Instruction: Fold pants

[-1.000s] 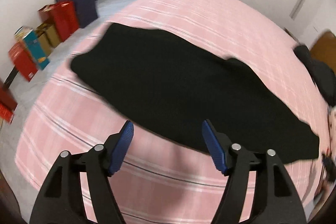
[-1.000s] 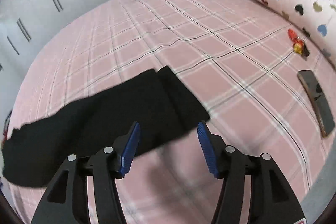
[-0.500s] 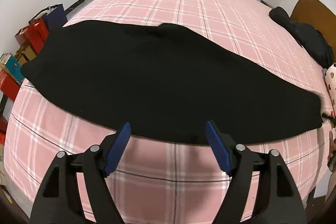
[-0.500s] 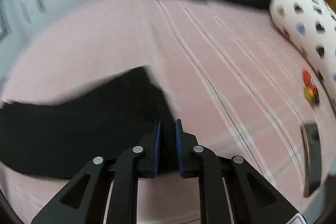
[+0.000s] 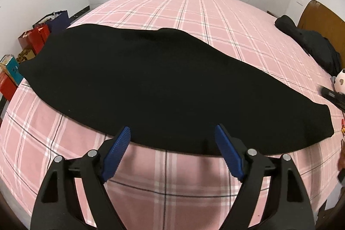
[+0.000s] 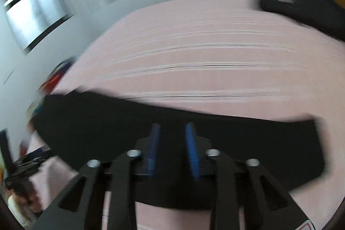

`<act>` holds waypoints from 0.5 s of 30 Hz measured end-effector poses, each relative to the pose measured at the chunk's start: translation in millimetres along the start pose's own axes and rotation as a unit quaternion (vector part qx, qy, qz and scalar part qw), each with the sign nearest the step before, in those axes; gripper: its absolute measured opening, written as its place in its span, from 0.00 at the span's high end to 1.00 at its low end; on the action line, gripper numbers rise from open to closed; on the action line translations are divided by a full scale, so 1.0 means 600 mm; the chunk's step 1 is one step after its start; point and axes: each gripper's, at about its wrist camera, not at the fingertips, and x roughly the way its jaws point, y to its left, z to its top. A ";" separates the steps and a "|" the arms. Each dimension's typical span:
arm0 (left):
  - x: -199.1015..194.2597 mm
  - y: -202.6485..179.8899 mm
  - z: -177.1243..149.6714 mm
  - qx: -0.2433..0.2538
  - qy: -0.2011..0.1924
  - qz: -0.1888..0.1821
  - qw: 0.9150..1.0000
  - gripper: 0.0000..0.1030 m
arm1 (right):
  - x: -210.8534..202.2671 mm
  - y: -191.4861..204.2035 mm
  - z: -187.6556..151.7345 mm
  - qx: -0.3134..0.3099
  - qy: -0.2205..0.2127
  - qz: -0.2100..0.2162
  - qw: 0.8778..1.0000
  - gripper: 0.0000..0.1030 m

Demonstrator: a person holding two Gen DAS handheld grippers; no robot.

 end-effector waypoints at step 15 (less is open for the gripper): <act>0.007 0.087 0.018 -0.070 -0.011 0.071 0.995 0.18 | 0.348 0.289 0.174 -0.084 0.078 0.009 0.993 0.98</act>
